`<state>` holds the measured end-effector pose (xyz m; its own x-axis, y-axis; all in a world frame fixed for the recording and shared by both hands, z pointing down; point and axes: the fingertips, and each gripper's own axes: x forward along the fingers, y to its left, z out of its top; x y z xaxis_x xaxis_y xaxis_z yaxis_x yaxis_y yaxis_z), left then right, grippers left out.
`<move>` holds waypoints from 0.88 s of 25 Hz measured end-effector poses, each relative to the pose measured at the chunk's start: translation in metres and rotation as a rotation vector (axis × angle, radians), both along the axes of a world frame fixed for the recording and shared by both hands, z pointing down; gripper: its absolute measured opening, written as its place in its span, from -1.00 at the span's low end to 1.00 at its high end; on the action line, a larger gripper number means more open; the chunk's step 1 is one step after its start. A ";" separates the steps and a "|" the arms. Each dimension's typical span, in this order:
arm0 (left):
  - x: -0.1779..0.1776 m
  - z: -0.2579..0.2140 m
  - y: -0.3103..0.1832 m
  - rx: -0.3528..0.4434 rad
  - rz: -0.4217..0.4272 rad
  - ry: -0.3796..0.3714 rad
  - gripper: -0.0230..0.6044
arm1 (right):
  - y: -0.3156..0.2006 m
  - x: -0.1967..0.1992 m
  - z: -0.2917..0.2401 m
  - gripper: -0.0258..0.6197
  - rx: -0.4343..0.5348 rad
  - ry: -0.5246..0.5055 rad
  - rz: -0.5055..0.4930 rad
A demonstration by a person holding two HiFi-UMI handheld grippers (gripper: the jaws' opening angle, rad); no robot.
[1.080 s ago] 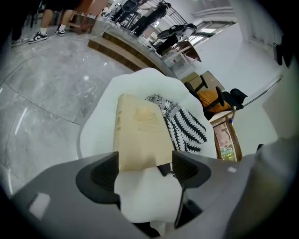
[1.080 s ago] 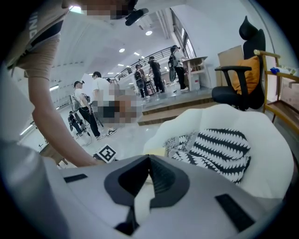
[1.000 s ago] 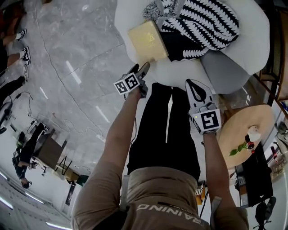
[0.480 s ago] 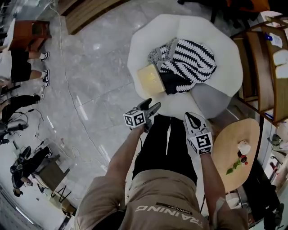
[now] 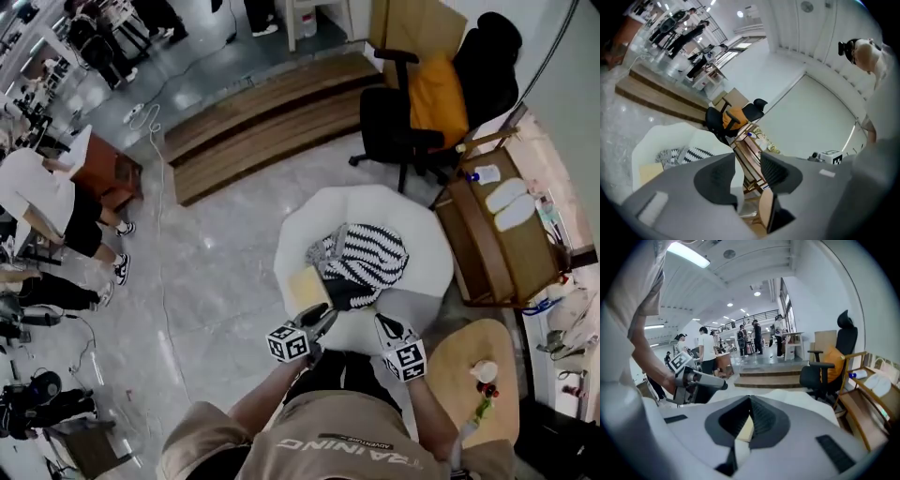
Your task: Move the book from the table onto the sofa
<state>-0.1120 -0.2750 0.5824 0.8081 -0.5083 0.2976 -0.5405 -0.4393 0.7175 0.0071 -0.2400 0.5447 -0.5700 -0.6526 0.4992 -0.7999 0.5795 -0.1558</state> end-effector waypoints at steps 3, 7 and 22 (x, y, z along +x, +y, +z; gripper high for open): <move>-0.003 -0.049 0.000 0.141 0.050 -0.095 -0.39 | 0.002 -0.001 -0.024 -0.91 0.049 0.030 -0.056; 0.009 -0.114 -0.019 0.390 0.068 -0.261 -0.91 | -0.007 0.021 -0.064 -0.91 0.107 0.014 -0.031; 0.011 -0.212 -0.073 0.607 -0.046 -0.424 -0.91 | -0.052 0.031 -0.192 -0.91 0.371 -0.025 0.107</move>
<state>-0.1005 -0.3481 0.3705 0.6604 -0.7132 0.2351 -0.7445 -0.6626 0.0814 0.0383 -0.2923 0.3524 -0.4977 -0.8428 0.2049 -0.8577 0.5134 0.0284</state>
